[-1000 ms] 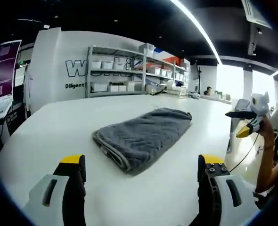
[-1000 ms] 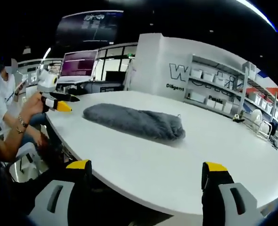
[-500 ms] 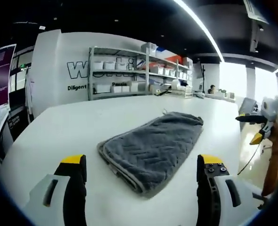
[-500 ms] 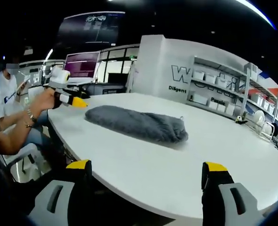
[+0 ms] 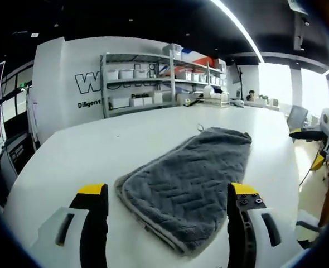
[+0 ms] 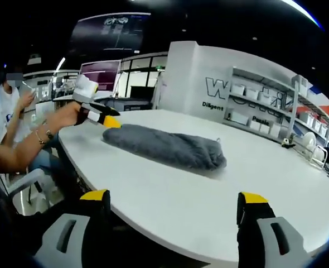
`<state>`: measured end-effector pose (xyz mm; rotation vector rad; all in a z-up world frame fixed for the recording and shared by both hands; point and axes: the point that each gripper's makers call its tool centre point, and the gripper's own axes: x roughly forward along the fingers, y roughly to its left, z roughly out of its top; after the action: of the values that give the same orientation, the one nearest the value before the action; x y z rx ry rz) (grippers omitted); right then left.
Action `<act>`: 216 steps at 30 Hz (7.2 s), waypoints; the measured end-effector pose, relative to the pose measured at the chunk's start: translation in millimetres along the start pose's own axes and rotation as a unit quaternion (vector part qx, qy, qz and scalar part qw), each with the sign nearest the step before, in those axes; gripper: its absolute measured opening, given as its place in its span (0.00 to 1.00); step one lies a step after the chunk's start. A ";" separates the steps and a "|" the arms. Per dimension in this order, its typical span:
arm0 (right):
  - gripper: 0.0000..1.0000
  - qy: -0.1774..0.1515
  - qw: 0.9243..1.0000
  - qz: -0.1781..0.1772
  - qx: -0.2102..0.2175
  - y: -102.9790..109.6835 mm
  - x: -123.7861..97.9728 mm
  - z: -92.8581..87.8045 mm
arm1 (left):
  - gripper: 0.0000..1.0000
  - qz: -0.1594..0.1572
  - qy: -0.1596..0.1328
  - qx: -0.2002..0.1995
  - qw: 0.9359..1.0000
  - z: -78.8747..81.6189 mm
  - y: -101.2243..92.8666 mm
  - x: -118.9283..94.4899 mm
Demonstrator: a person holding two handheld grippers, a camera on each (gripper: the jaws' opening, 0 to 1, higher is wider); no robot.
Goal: Open the folded towel by lifting each exposed corner and separating the folded layers until the towel lies flat within the target outline without major curled edges
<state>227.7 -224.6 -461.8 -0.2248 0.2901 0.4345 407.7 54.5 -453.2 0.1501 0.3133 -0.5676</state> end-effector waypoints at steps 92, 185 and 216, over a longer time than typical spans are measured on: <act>0.93 0.021 0.999 0.029 -0.014 23.4 10.8 0.7 | 0.07 -0.252 0.034 0.370 0.893 -54.0 -148.9 -29.5; 0.99 0.049 0.998 0.023 -0.019 11.2 8.3 -13.8 | 0.13 0.036 0.042 -0.004 0.998 -18.5 49.1 104.3; 0.99 -0.011 0.999 0.022 0.020 1.8 16.6 2.8 | 0.13 0.069 0.063 0.009 0.996 -18.2 68.5 119.8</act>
<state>241.9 -216.0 -464.8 -0.1737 0.2821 0.4748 536.2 55.4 -506.4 0.2239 0.4169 -0.4243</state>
